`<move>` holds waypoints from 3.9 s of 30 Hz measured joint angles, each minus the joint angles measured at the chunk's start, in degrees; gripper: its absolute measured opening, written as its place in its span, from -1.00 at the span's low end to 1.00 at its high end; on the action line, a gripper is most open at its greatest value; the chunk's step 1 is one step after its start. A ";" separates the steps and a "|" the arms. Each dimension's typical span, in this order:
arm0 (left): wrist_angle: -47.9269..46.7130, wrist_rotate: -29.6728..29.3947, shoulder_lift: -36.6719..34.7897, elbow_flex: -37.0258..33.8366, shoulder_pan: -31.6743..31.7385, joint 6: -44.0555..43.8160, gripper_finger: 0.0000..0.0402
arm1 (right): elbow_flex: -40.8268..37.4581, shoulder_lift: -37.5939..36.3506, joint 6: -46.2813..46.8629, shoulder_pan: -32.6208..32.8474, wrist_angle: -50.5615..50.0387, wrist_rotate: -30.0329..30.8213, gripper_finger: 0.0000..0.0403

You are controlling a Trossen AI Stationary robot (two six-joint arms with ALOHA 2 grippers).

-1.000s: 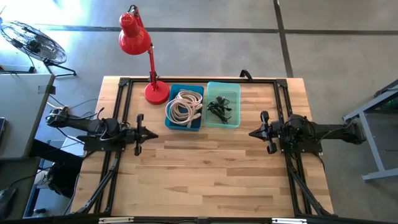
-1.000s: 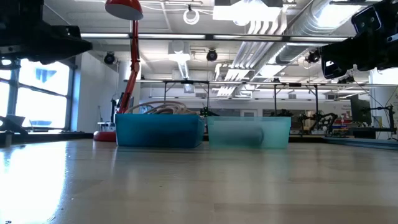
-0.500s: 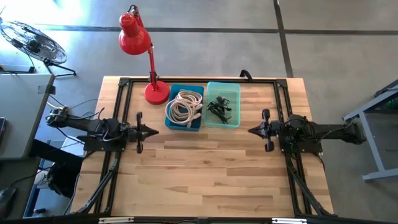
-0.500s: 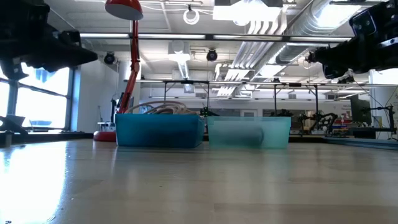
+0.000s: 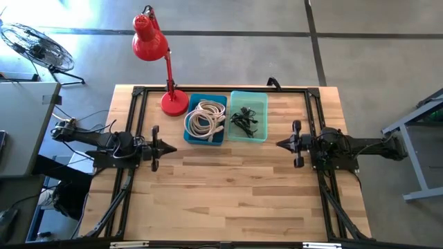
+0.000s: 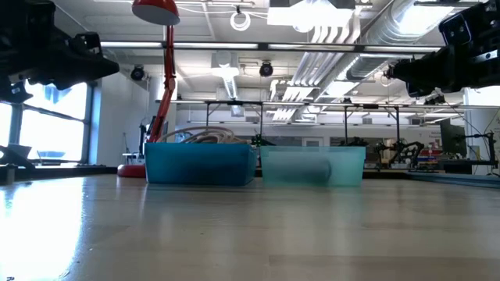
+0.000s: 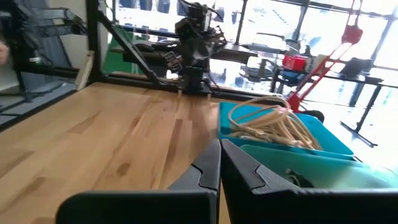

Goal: Pick & Place USB Port
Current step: Return to Home Position

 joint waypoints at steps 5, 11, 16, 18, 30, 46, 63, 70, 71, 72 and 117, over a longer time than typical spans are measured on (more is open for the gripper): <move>0.02 0.10 0.00 0.00 0.02 0.93 -1.00 | 0.00 0.00 -0.03 -0.02 0.00 1.97 -1.00; 0.41 -2.47 -0.02 0.00 0.06 2.98 -1.00 | 0.00 0.00 -0.06 -0.02 0.26 3.28 -1.00; 0.12 2.05 0.01 0.00 4.12 2.92 -1.00 | 0.00 -0.01 -0.97 -1.53 1.46 3.16 -1.00; 0.15 5.62 0.02 0.00 7.68 2.70 -1.00 | 0.00 0.00 -1.08 -2.90 2.14 2.00 -1.00; 0.09 23.77 0.02 0.00 25.21 -1.99 -1.00 | -0.02 -0.02 3.33 -8.70 1.33 -4.16 -1.00; -0.48 23.12 0.00 0.00 25.49 -2.81 -1.00 | -0.02 -0.02 5.06 -8.57 -1.34 0.42 -1.00; -2.82 14.67 0.02 0.00 25.49 -1.46 -1.00 | 0.00 0.26 10.57 -8.57 -3.34 0.62 -1.00; -2.84 14.67 0.02 0.00 25.49 -1.57 -1.00 | 0.00 0.26 10.55 -8.57 -3.37 0.58 -1.00; -2.84 14.67 0.02 0.00 25.49 -1.57 -1.00 | 0.00 0.26 10.55 -8.57 -3.37 0.58 -1.00; -2.84 14.67 0.02 0.00 25.49 -1.57 -1.00 | 0.00 0.26 10.55 -8.57 -3.37 0.56 -1.00; -2.95 14.76 0.00 0.00 25.46 -1.59 -1.00 | 0.04 0.26 10.55 -8.57 -3.50 0.55 -1.00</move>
